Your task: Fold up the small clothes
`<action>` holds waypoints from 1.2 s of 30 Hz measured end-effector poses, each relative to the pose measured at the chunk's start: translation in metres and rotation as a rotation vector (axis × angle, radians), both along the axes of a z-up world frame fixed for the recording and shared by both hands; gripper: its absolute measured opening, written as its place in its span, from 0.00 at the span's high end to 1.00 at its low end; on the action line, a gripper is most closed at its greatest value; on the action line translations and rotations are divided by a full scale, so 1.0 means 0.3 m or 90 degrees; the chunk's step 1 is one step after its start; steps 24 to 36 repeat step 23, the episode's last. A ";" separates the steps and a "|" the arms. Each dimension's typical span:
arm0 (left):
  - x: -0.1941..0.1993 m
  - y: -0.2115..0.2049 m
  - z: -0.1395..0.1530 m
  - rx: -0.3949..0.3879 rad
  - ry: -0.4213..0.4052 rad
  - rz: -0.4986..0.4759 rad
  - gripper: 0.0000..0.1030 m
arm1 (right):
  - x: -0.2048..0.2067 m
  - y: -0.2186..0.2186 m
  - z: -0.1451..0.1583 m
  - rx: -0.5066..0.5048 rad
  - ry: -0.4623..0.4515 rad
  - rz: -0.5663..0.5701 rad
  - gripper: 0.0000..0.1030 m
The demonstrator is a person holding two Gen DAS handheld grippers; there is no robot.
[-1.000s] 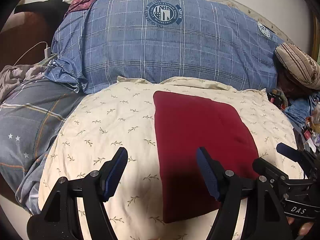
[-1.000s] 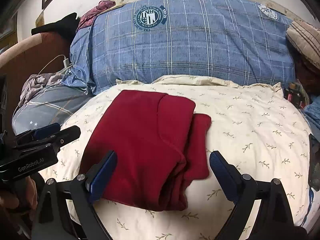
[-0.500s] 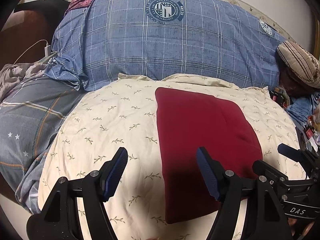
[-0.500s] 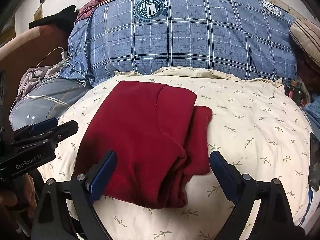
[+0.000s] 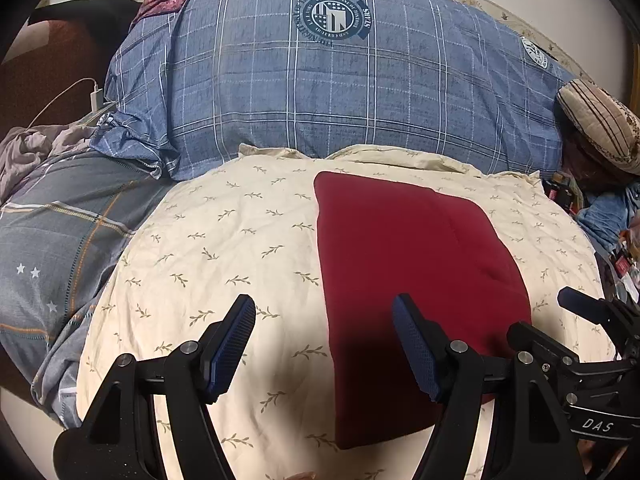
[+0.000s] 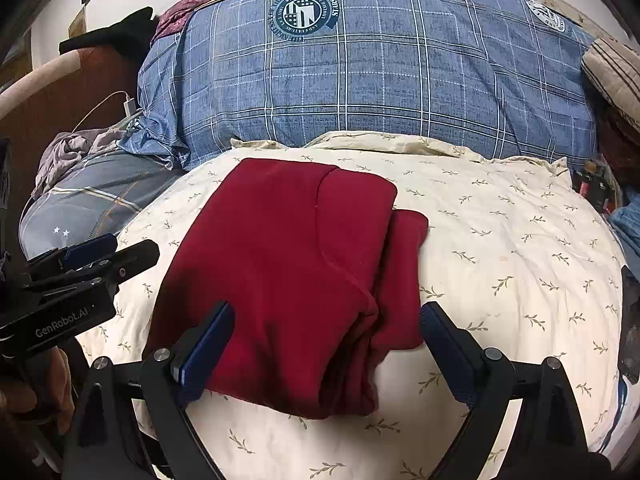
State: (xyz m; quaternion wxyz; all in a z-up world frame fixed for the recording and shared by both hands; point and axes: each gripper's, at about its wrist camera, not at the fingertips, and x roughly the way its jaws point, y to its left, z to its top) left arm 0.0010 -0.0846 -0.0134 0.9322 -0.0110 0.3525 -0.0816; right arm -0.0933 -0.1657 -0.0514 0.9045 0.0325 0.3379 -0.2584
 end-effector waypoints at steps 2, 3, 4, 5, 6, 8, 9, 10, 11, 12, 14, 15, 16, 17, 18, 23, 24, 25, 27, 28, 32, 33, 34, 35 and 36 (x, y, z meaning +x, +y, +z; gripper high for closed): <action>0.003 -0.002 -0.003 0.000 0.002 0.000 0.32 | 0.002 -0.002 -0.004 0.003 0.002 0.000 0.08; 0.005 -0.004 -0.005 0.001 0.003 0.000 0.32 | 0.004 -0.003 -0.008 0.006 0.003 0.000 0.08; 0.007 -0.005 -0.007 0.001 0.005 0.000 0.32 | 0.005 -0.003 -0.010 0.008 0.004 -0.001 0.08; 0.010 -0.004 -0.008 0.001 0.006 0.000 0.32 | 0.007 -0.005 -0.012 0.009 0.005 -0.001 0.08; 0.014 -0.004 -0.010 0.001 0.007 0.001 0.32 | 0.007 -0.003 -0.014 0.009 0.005 -0.003 0.08; 0.019 -0.005 -0.012 0.001 0.009 0.002 0.32 | 0.010 -0.006 -0.016 0.010 0.006 -0.004 0.08; 0.022 -0.004 -0.014 0.000 0.010 0.002 0.32 | 0.012 -0.009 -0.015 0.011 0.005 -0.005 0.08; 0.025 -0.005 -0.016 0.000 0.011 0.003 0.32 | 0.013 -0.010 -0.015 0.011 0.005 -0.004 0.08; 0.028 -0.005 -0.017 0.001 0.012 0.003 0.32 | 0.015 -0.013 -0.015 0.012 0.005 -0.004 0.08; 0.033 -0.006 -0.020 0.002 0.013 0.003 0.32 | 0.016 -0.014 -0.016 0.013 0.005 -0.004 0.08; 0.040 -0.009 -0.024 0.004 0.014 0.003 0.32 | 0.021 -0.020 -0.018 0.016 0.006 -0.004 0.08; 0.043 -0.009 -0.028 0.003 0.014 0.002 0.32 | 0.024 -0.024 -0.019 0.018 0.006 -0.003 0.08; 0.046 -0.009 -0.031 0.002 0.015 -0.001 0.32 | 0.026 -0.027 -0.020 0.021 0.006 -0.004 0.08; 0.050 -0.012 -0.033 0.001 0.014 -0.003 0.32 | 0.029 -0.034 -0.021 0.024 0.005 -0.006 0.08; 0.054 -0.012 -0.036 0.002 0.012 -0.004 0.32 | 0.031 -0.042 -0.019 0.026 0.004 -0.010 0.08; 0.112 0.044 -0.054 -0.009 0.009 0.013 0.32 | 0.031 -0.153 0.020 0.044 -0.009 -0.043 0.08; 0.112 0.044 -0.054 -0.009 0.009 0.013 0.32 | 0.031 -0.153 0.020 0.044 -0.009 -0.043 0.08; 0.112 0.044 -0.054 -0.009 0.009 0.013 0.32 | 0.031 -0.153 0.020 0.044 -0.009 -0.043 0.08; 0.112 0.044 -0.054 -0.009 0.009 0.013 0.32 | 0.031 -0.153 0.020 0.044 -0.009 -0.043 0.08; 0.112 0.044 -0.054 -0.009 0.009 0.013 0.32 | 0.031 -0.153 0.020 0.044 -0.009 -0.043 0.08; 0.112 0.044 -0.054 -0.009 0.009 0.013 0.32 | 0.031 -0.153 0.020 0.044 -0.009 -0.043 0.08; 0.112 0.044 -0.054 -0.009 0.009 0.013 0.32 | 0.031 -0.153 0.020 0.044 -0.009 -0.043 0.08; 0.112 0.044 -0.054 -0.009 0.009 0.013 0.32 | 0.031 -0.153 0.020 0.044 -0.009 -0.043 0.08; 0.112 0.044 -0.054 -0.009 0.009 0.013 0.32 | 0.031 -0.153 0.020 0.044 -0.009 -0.043 0.08; 0.112 0.044 -0.054 -0.009 0.009 0.013 0.32 | 0.031 -0.153 0.020 0.044 -0.009 -0.043 0.08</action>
